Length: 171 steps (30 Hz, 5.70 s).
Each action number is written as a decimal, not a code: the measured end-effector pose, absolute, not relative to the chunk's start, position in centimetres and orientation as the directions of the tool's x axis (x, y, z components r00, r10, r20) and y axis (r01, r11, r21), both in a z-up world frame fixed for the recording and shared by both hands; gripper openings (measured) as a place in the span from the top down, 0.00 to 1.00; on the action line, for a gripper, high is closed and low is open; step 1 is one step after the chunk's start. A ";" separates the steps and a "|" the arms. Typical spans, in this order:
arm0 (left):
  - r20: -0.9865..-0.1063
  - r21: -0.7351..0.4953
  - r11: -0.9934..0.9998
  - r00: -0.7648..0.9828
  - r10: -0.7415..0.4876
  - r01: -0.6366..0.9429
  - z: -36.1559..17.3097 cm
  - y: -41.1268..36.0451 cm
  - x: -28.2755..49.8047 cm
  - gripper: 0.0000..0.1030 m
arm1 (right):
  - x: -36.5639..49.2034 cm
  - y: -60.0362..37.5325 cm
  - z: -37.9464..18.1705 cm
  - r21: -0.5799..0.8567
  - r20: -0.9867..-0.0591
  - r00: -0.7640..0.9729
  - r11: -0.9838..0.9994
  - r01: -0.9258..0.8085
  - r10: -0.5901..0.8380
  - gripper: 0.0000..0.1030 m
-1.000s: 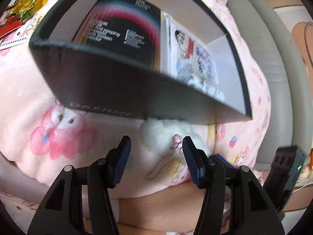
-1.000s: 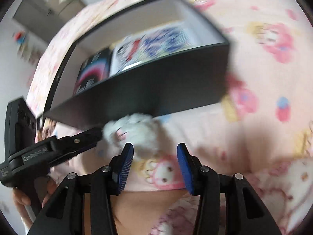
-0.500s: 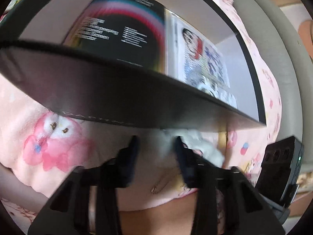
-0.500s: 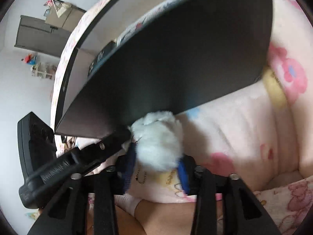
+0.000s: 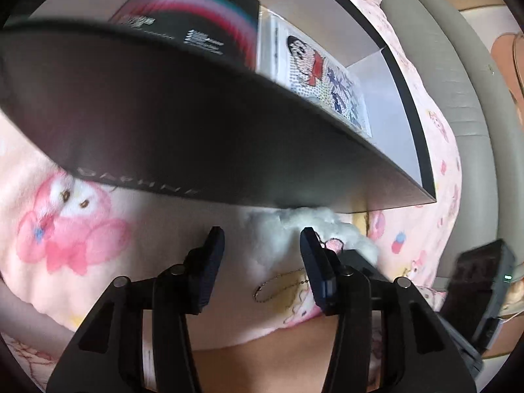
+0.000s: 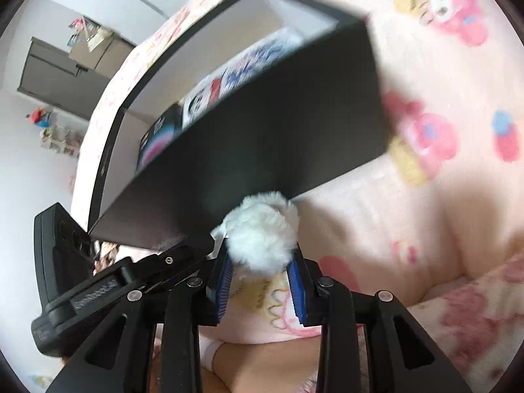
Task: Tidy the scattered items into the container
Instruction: 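Lift the white plush keychain with the right gripper up over the box rim, then lower the plush keychain into the box onto the sticker sheet, then open the right gripper to release the plush inside the box, then move the right gripper to the wooden comb on the bedspread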
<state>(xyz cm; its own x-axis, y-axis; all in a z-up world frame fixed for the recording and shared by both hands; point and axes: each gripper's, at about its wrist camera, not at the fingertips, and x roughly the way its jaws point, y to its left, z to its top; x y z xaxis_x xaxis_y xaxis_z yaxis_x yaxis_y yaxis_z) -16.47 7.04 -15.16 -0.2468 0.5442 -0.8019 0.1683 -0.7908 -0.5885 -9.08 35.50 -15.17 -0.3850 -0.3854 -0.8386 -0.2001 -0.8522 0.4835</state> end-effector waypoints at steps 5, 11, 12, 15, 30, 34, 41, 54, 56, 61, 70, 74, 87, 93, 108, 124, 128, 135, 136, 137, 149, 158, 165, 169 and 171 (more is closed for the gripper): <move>-0.812 -0.564 -0.809 -0.289 0.507 0.167 -15.3 7.6 -16.8 0.53 | -8.9 35.2 -14.1 0.340 -0.884 -0.402 -0.918 -0.202 -0.239 0.56; -0.806 -0.578 -0.804 -0.248 0.537 0.141 -16.2 8.4 -17.3 0.53 | -10.8 35.6 -16.2 0.350 -0.903 -0.330 -0.916 -0.196 -0.275 0.73; -0.810 -0.575 -0.804 -0.241 0.534 0.150 -16.5 8.3 -17.4 0.52 | -11.0 35.4 -16.6 0.364 -0.904 -0.308 -0.911 -0.194 -0.295 0.73; -0.808 -0.580 -0.799 -0.232 0.541 0.158 -16.8 7.8 -17.8 0.55 | -11.3 35.0 -17.0 0.373 -0.905 -0.287 -0.910 -0.179 -0.315 0.73; -0.689 -0.637 -0.769 -0.406 0.601 -0.057 -5.7 4.5 -16.8 0.68 | -11.0 34.2 -7.5 0.484 -0.757 -0.517 -0.875 -0.030 -0.401 0.76; -0.667 -0.628 -0.769 -0.425 0.612 -0.119 -1.8 4.3 -21.5 0.68 | -12.7 34.6 -2.3 0.427 -0.707 -0.602 -0.903 0.056 -0.372 0.76; -0.763 -0.571 -0.818 -0.319 0.562 -0.075 -6.4 10.8 -27.3 0.68 | -22.6 34.9 -4.5 0.365 -0.780 -0.521 -0.928 0.072 -0.347 0.76; -0.827 -0.533 -0.846 -0.206 0.523 -0.011 -13.2 10.4 -30.8 0.64 | -24.9 36.5 -10.3 0.379 -0.810 -0.461 -0.923 0.064 -0.364 0.76; -0.831 -0.513 -0.858 -0.240 0.502 -0.017 -12.5 9.8 -30.4 0.64 | -24.0 36.6 -9.6 0.327 -0.819 -0.477 -0.942 0.069 -0.319 0.76; -0.827 -0.519 -0.855 -0.252 0.503 -0.004 -12.0 8.9 -29.9 0.64 | -22.4 35.9 -7.6 0.254 -0.819 -0.490 -0.954 0.157 -0.298 0.76; -0.880 -0.454 -0.878 -0.083 0.468 -0.150 -13.7 12.8 -28.9 0.65 | -22.5 33.9 -11.5 0.344 -0.886 -0.246 -0.913 0.218 -0.392 0.76; -0.878 -0.455 -0.880 -0.094 0.468 -0.137 -14.1 12.9 -29.9 0.65 | -24.0 33.4 -12.9 0.318 -0.912 -0.206 -0.929 0.187 -0.354 0.76; -0.867 -0.470 -0.877 -0.132 0.480 -0.104 -14.8 11.7 -31.7 0.63 | -29.2 33.3 -13.2 0.230 -0.924 -0.291 -0.968 0.100 -0.250 0.76; -0.919 -0.319 -0.933 -0.184 0.348 -0.168 -14.0 14.2 -34.0 0.63 | -28.6 36.0 -11.7 0.372 -0.863 -0.359 -0.928 0.023 -0.355 0.76; -0.887 -0.426 -0.905 -0.196 0.419 -0.005 -15.8 13.8 -37.3 0.61 | -28.0 39.1 -9.2 0.261 -0.826 -0.537 -0.961 -0.090 -0.175 0.76; -0.847 -0.476 -0.866 -0.183 0.498 -0.154 -14.0 17.9 -36.4 0.58 | -27.6 39.2 -9.7 0.213 -0.838 -0.527 -0.973 -0.085 -0.138 0.75; -0.828 -0.455 -0.864 -0.253 0.500 -0.218 -10.3 17.0 -32.7 0.56 | -25.0 36.6 -6.6 0.051 -0.792 -0.610 -0.998 -0.025 -0.025 0.74; -0.769 -0.412 -0.858 -0.388 0.508 -0.306 -4.5 14.1 -24.4 0.52 | -18.1 34.9 -3.3 0.093 -0.742 -0.668 -0.996 -0.011 -0.062 0.64; -0.762 -0.420 -0.855 -0.393 0.515 -0.305 -4.2 13.2 -23.2 0.51 | -17.4 34.9 -3.1 0.105 -0.740 -0.668 -0.994 -0.013 -0.070 0.64; -0.759 -0.421 -0.854 -0.396 0.516 -0.305 -3.8 12.6 -21.8 0.51 | -16.4 34.7 -2.9 0.120 -0.740 -0.668 -0.993 -0.013 -0.081 0.64; -0.748 -0.410 -0.851 -0.413 0.520 -0.328 -0.7 6.7 -13.4 0.51 | -9.0 28.0 0.2 0.095 -0.741 -0.660 -0.993 0.072 -0.119 0.64; -0.757 -0.386 -0.899 -0.485 0.438 -0.208 -0.4 -2.6 -10.0 0.51 | -8.0 18.5 0.7 0.067 -0.745 -0.631 -0.965 0.252 -0.216 0.64; -0.761 -0.415 -0.907 -0.519 0.390 -0.072 -2.6 -10.4 -8.1 0.51 | -8.5 10.3 -0.9 0.061 -0.779 -0.548 -0.906 0.420 -0.306 0.64; -0.768 -0.426 -0.904 -0.539 0.346 0.027 -4.4 -14.8 -7.4 0.51 | -9.4 6.1 -2.8 0.105 -0.809 -0.445 -0.839 0.534 -0.384 0.64; -0.772 -0.451 -0.885 -0.547 0.324 0.112 -5.7 -17.9 -7.1 0.51 | -10.3 4.4 -4.1 0.156 -0.827 -0.369 -0.804 0.573 -0.424 0.64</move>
